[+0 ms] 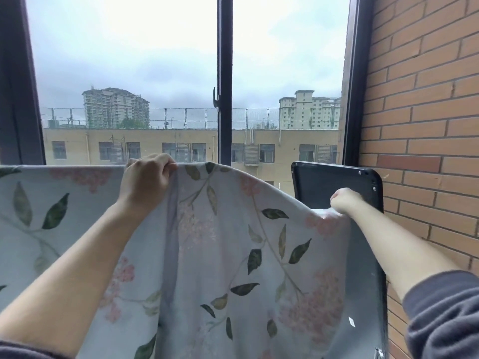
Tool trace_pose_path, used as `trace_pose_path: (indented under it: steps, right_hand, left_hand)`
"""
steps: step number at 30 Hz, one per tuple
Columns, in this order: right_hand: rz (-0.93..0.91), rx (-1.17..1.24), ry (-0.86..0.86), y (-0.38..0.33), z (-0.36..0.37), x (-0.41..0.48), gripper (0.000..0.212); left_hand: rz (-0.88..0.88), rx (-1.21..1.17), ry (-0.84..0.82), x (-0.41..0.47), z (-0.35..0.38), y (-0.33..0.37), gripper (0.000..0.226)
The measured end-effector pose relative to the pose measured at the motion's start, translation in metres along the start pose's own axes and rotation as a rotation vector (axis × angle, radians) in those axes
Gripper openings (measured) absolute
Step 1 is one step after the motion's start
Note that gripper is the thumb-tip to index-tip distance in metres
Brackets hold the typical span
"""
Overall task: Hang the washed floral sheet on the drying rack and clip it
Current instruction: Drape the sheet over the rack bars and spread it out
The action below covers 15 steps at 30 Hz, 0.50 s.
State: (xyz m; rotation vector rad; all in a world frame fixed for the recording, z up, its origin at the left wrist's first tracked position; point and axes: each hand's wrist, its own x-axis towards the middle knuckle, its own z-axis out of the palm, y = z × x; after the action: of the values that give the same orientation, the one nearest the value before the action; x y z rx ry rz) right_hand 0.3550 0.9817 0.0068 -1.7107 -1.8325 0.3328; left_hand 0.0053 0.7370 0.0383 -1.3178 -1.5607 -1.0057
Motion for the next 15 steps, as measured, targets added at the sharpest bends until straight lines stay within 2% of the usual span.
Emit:
trace_pose_path:
  steps: [3, 8, 12, 15]
  right_hand:
    - [-0.164, 0.02, -0.019, -0.03, 0.002, -0.021, 0.029]
    - [-0.701, 0.302, -0.152, -0.122, 0.016, -0.074, 0.036]
    - [-0.9, 0.416, -0.226, -0.179, 0.029, -0.104, 0.027]
    - [-0.984, 0.432, -0.186, -0.193, 0.043, -0.105, 0.015]
  left_hand:
    - [-0.05, -0.046, -0.02, 0.006, -0.001, -0.002, 0.012]
    - [-0.101, -0.044, -0.035, 0.009, -0.001, 0.0, 0.016]
    - [-0.139, -0.045, -0.061, 0.011, -0.005, 0.002, 0.016]
    - [-0.16, -0.04, -0.077, 0.012, -0.013, -0.006, 0.016]
